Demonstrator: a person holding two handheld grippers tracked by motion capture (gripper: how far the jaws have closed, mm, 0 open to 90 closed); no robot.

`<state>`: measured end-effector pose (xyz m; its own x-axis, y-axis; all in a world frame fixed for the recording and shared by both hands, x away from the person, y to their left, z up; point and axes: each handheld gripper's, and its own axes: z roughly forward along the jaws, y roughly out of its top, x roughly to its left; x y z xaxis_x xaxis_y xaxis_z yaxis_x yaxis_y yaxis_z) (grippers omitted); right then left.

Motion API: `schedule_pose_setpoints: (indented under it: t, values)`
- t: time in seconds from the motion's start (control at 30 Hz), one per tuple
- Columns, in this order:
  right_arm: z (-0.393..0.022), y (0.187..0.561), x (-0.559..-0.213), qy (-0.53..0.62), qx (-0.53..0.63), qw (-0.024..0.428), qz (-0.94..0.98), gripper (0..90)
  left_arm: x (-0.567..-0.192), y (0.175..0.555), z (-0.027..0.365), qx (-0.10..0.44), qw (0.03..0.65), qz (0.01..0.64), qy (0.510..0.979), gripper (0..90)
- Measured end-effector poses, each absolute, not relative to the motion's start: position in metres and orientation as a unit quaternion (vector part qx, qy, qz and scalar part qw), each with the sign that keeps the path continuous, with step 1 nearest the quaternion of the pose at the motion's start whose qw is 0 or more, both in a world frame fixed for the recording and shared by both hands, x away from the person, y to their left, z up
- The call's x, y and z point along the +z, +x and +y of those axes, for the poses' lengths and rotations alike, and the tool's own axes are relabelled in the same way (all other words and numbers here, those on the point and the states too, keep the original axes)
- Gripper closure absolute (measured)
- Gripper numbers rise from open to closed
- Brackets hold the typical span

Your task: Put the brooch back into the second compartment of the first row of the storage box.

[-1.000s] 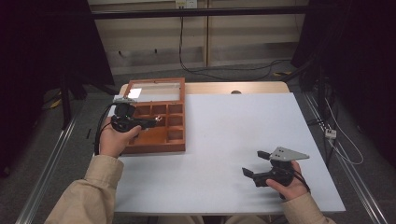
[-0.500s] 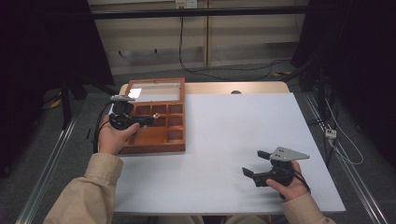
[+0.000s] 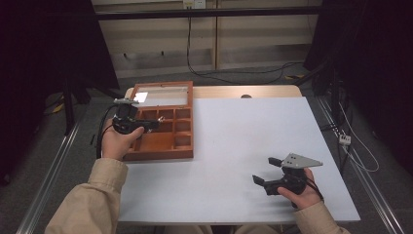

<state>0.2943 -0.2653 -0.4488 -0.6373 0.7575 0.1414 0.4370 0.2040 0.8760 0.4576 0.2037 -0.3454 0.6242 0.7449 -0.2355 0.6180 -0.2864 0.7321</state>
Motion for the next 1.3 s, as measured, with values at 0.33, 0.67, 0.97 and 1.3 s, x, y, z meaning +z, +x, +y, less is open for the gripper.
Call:
schedule_pose_setpoints:
  t: [0.33, 0.67, 0.97, 1.3]
  values:
    - [-0.265, 0.294, -0.448, 0.394, 0.493, 0.162, 0.758, 7.8, -0.347, 0.465, 0.210, 0.077, 0.418, 0.438, 0.792, 80.0]
    - [-0.266, 0.294, -0.448, 0.393, 0.494, 0.163, 0.758, 7.8, -0.348, 0.473, 0.209, 0.081, 0.412, 0.444, 0.792, 80.0]
    - [-0.266, 0.294, -0.448, 0.393, 0.494, 0.163, 0.758, 7.8, -0.351, 0.479, 0.213, 0.085, 0.409, 0.453, 0.787, 80.0]
    - [-0.266, 0.295, -0.448, 0.393, 0.494, 0.163, 0.758, 7.8, -0.350, 0.486, 0.216, 0.093, 0.408, 0.462, 0.782, 80.0]
